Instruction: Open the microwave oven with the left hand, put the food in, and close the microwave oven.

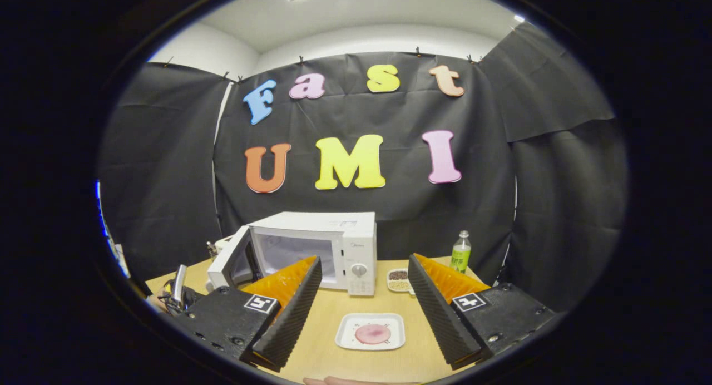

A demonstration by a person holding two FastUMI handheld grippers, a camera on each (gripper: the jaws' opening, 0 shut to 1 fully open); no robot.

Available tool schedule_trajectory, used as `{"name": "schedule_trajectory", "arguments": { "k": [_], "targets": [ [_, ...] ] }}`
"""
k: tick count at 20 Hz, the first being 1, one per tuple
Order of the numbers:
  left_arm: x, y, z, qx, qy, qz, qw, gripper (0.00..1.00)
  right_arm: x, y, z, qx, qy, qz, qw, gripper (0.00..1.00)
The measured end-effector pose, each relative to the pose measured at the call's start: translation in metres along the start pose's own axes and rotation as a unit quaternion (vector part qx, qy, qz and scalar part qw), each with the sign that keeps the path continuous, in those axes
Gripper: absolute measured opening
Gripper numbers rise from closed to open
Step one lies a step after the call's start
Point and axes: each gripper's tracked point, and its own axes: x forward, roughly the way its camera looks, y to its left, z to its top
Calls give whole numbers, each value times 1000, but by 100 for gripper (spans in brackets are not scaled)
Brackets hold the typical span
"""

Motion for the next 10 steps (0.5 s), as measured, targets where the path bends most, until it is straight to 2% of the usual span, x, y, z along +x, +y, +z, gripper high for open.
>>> {"name": "schedule_trajectory", "arguments": {
  "k": [4, 10],
  "targets": [
    [-40, 34, 31, -40, -67, 102, 992, 96, 2, -18, -3, 9, 4, -12, 1000, 99],
    [-111, 32, 79, -102, -145, 174, 969, 96, 21, -41, -16, 0, 25, -29, 999, 99]
  ]
}}
